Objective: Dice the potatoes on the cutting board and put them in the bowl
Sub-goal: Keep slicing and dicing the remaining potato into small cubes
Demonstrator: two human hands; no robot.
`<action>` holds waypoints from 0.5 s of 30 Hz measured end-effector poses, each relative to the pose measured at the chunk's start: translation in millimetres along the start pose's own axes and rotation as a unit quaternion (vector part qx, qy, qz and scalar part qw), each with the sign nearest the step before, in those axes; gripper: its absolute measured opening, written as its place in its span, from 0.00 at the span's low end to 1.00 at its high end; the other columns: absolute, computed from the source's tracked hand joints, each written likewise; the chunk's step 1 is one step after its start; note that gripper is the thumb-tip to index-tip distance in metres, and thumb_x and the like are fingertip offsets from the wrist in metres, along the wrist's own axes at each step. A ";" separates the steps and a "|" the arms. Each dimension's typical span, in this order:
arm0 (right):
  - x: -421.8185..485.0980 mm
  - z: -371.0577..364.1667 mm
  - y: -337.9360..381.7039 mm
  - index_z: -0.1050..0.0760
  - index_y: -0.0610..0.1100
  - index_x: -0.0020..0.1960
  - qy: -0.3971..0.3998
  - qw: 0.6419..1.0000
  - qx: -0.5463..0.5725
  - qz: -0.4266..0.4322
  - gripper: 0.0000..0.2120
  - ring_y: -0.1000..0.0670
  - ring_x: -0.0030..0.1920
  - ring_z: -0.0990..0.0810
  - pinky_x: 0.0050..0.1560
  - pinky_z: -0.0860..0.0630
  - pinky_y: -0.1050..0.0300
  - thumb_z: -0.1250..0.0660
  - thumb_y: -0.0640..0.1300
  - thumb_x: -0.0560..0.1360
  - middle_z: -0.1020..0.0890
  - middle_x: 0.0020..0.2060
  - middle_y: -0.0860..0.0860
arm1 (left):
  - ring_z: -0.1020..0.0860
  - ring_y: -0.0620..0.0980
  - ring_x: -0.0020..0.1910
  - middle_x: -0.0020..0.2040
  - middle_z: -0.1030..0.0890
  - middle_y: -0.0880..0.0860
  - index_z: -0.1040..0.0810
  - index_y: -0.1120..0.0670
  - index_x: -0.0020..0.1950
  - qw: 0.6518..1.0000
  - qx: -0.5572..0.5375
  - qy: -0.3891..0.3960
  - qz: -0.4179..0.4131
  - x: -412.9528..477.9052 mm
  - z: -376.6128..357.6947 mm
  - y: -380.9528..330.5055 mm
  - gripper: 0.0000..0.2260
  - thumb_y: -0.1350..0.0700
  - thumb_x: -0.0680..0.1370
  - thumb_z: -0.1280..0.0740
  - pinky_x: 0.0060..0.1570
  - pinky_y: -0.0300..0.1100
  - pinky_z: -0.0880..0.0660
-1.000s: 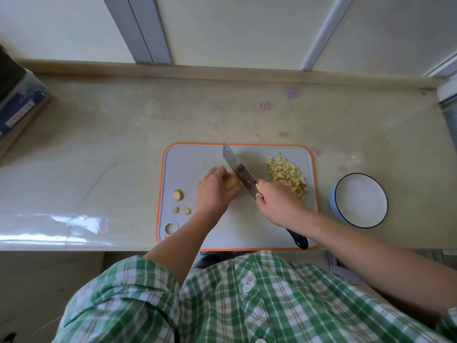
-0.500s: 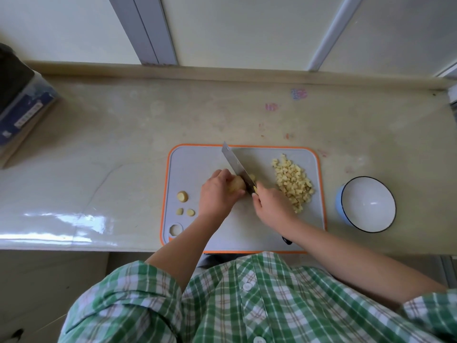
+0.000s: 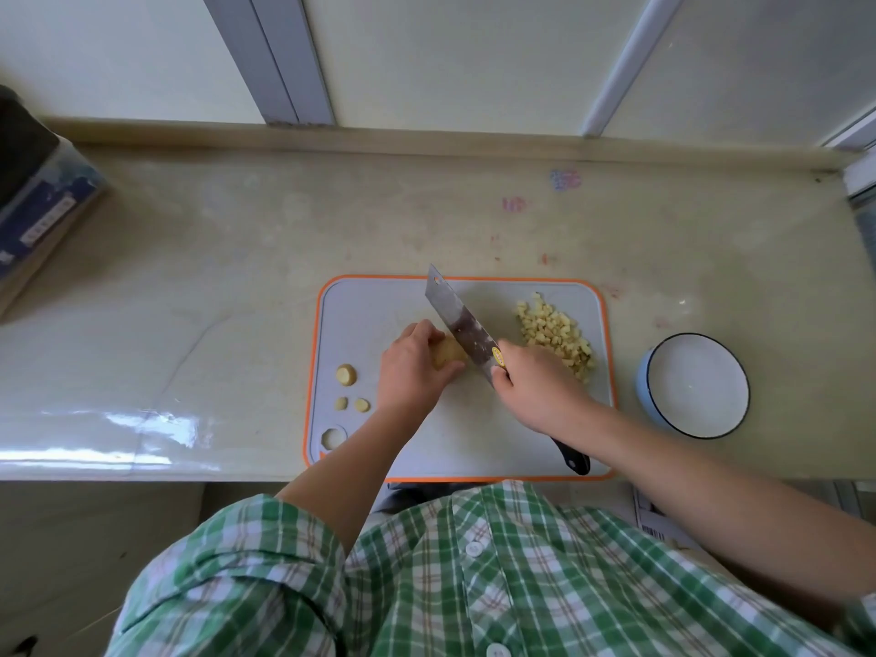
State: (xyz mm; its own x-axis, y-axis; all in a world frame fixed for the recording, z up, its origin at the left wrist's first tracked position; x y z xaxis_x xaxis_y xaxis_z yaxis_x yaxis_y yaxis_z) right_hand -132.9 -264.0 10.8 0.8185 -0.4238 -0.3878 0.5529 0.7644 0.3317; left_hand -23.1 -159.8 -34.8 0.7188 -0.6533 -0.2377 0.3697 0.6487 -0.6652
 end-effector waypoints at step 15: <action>12.6 -24.4 7.0 0.39 0.43 0.44 -0.013 1.000 -0.005 0.005 0.06 0.45 0.32 0.31 0.29 0.40 0.54 0.44 0.41 0.79 0.35 0.28 0.51 | 0.24 0.53 0.47 0.52 0.22 0.51 0.23 0.56 0.53 1.000 -0.004 0.010 0.024 2.0 -0.7 -2.3 0.16 0.51 0.70 0.25 0.42 0.40 0.34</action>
State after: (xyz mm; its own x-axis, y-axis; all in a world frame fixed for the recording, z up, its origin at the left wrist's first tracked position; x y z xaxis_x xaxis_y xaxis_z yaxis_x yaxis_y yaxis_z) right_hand -122.6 -252.1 -12.7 0.8284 -0.4282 -0.3613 0.5427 0.7734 0.3277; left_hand -22.9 -163.0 -34.3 0.7237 -0.6289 -0.2841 0.3292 0.6764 -0.6588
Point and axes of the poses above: each hand's wrist, its own x-axis towards the middle knuckle, its own z-axis out of the back of the hand, y = z × x, the point moved 5 cm from there along x, towards the middle knuckle
